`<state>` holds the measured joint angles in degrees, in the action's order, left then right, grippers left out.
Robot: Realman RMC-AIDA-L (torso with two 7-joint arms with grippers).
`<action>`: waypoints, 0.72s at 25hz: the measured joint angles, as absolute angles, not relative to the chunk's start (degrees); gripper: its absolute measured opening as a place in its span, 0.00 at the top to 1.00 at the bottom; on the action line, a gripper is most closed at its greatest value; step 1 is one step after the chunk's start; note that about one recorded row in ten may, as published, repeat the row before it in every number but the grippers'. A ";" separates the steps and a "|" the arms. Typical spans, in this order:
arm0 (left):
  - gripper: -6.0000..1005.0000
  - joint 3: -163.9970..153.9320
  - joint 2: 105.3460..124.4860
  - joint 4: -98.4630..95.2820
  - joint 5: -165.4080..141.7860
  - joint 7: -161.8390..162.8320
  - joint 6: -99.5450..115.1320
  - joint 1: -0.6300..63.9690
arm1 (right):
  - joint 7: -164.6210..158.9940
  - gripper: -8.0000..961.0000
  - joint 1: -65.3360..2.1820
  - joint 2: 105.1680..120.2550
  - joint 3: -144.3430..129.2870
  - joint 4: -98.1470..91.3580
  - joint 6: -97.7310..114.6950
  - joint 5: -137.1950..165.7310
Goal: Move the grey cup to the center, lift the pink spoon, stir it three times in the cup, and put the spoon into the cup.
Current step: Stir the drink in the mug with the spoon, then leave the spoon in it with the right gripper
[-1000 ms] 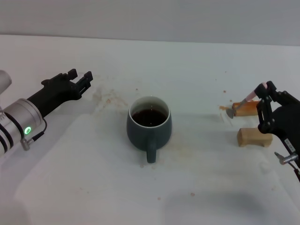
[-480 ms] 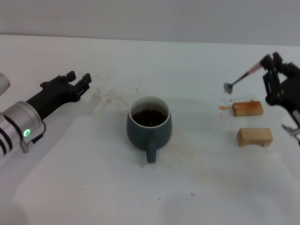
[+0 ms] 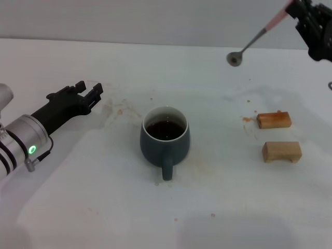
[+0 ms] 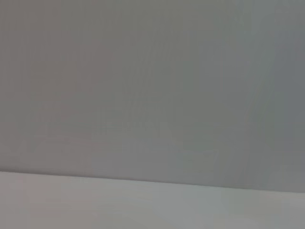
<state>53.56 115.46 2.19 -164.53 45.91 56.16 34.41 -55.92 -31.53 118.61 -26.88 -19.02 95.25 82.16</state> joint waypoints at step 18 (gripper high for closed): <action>0.50 54.83 115.84 3.19 -164.53 45.87 56.87 32.93 | -83.66 0.90 -40.73 114.86 -45.25 -34.63 93.92 89.07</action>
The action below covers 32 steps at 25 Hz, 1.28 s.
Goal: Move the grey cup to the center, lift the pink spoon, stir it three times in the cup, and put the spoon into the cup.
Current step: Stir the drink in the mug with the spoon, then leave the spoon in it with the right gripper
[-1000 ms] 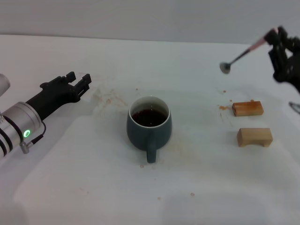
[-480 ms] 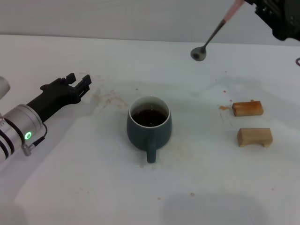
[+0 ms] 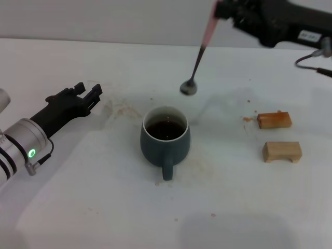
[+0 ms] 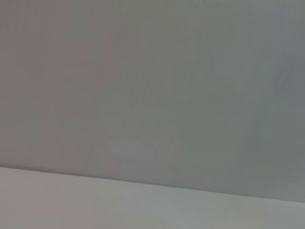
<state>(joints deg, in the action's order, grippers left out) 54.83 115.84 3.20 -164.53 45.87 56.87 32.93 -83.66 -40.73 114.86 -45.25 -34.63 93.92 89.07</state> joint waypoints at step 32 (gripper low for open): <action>0.50 56.36 115.03 5.27 -164.58 46.05 63.90 30.00 | -82.00 0.90 -46.78 119.00 -60.97 -27.32 72.38 91.41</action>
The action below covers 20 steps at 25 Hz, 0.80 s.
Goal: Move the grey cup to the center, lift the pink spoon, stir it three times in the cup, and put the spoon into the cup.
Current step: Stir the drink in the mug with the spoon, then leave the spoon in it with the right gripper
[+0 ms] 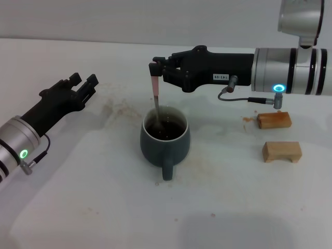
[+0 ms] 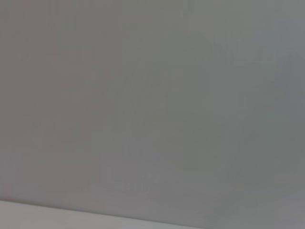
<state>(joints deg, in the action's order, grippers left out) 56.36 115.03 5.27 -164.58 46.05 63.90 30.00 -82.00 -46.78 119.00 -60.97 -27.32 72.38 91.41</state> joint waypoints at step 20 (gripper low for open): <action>0.50 57.04 115.14 5.16 -164.53 45.89 63.45 30.67 | -81.18 0.90 -48.17 118.96 -63.45 -25.33 71.86 91.30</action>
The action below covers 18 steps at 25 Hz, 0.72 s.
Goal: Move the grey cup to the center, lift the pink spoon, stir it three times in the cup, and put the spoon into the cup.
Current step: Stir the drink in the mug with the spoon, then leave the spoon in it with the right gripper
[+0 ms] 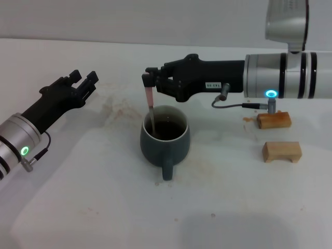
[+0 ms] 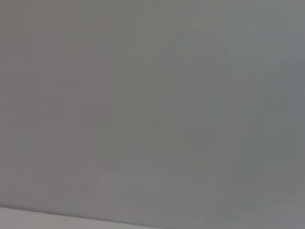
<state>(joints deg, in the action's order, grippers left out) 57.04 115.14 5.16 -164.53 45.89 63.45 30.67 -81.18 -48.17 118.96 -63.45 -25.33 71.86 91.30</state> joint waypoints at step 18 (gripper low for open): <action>0.50 57.83 114.08 5.24 -164.53 46.45 63.01 30.80 | -81.82 0.90 -41.21 118.47 -62.48 -29.29 76.28 91.30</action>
